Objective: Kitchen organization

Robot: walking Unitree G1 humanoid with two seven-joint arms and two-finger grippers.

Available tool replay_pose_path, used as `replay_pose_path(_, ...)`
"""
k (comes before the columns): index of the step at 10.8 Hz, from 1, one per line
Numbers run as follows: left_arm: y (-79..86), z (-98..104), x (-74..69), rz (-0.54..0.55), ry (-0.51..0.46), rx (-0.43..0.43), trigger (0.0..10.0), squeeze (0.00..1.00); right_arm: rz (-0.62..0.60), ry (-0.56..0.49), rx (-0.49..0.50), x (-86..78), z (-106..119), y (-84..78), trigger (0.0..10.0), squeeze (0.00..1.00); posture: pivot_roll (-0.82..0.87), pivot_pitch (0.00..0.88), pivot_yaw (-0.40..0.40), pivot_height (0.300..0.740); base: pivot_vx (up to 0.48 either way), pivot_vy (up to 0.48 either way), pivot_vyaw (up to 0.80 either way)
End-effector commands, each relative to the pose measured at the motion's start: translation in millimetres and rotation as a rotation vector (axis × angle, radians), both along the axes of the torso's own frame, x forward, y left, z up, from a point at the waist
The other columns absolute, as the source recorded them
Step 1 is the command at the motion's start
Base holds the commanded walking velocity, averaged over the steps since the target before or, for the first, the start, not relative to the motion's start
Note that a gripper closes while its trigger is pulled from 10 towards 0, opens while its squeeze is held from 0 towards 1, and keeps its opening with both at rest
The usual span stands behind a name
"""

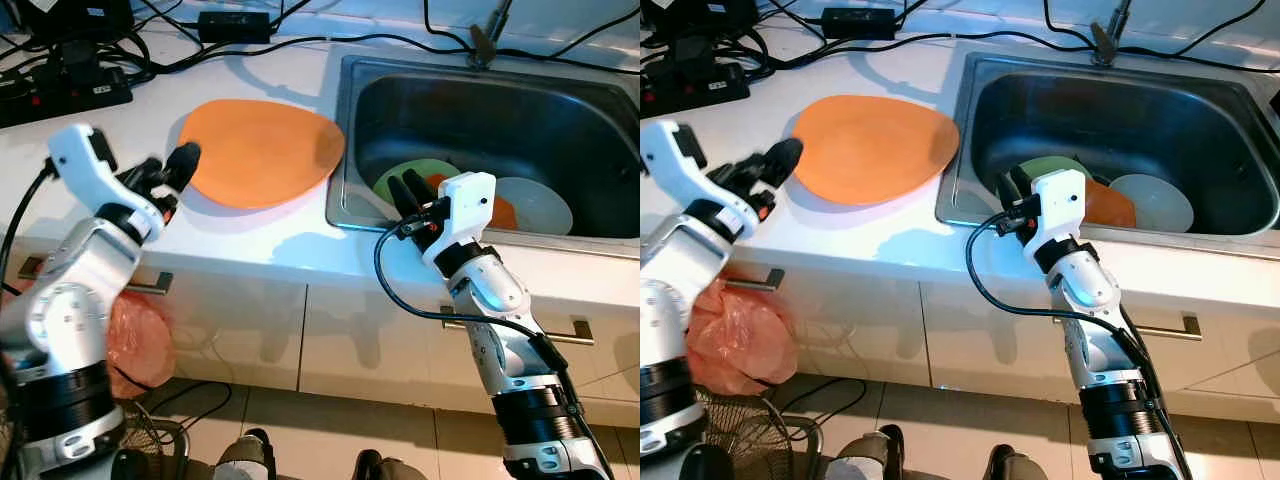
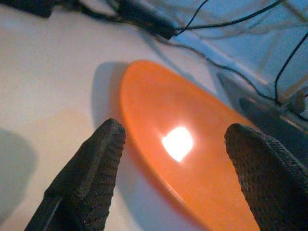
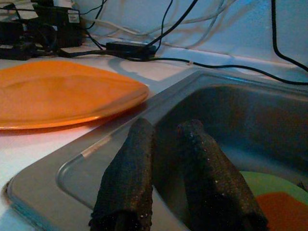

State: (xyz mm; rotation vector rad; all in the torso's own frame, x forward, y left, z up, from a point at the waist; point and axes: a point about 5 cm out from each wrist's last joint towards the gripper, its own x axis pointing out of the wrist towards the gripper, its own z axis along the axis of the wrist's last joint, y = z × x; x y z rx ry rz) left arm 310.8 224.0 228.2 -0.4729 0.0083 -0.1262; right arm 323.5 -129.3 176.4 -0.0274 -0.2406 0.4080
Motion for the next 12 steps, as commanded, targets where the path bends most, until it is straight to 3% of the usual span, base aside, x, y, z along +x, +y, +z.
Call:
replay_pose_path(1,2.7,3,-1.6,-0.005,0.022,-0.018,10.0,0.00,-0.004,-0.015,-0.007,-0.6,2,-2.4,10.0,0.00,0.23,0.167,-0.015,0.740,0.000,0.000,0.00)
replay_pose_path(3,1.2,-10,-2.0,-0.049,0.112,-0.088,10.0,0.00,-0.001,-0.009,-0.009,-0.3,1,-1.8,10.0,0.00,0.23,0.178,-0.017,0.740,0.000,0.000,0.00)
replay_pose_path(5,-16.0,-19,1.1,-0.108,0.143,-0.159,10.0,0.00,0.001,-0.009,-0.005,-0.2,1,-0.6,10.0,0.00,0.22,0.183,-0.016,0.740,0.000,0.000,0.00)
replay_pose_path(8,-41.1,-23,4.9,-0.195,0.183,-0.195,10.0,0.00,-0.010,-0.009,-0.005,-1.0,1,-2.2,10.0,0.00,0.21,0.186,-0.011,0.740,0.000,0.000,0.00)
replay_pose_path(12,-56.6,-18,17.4,-0.221,0.192,-0.207,10.0,0.00,-0.013,-0.008,0.001,-1.5,1,-0.9,10.0,0.00,0.21,0.187,-0.001,0.740,0.000,0.000,0.00)
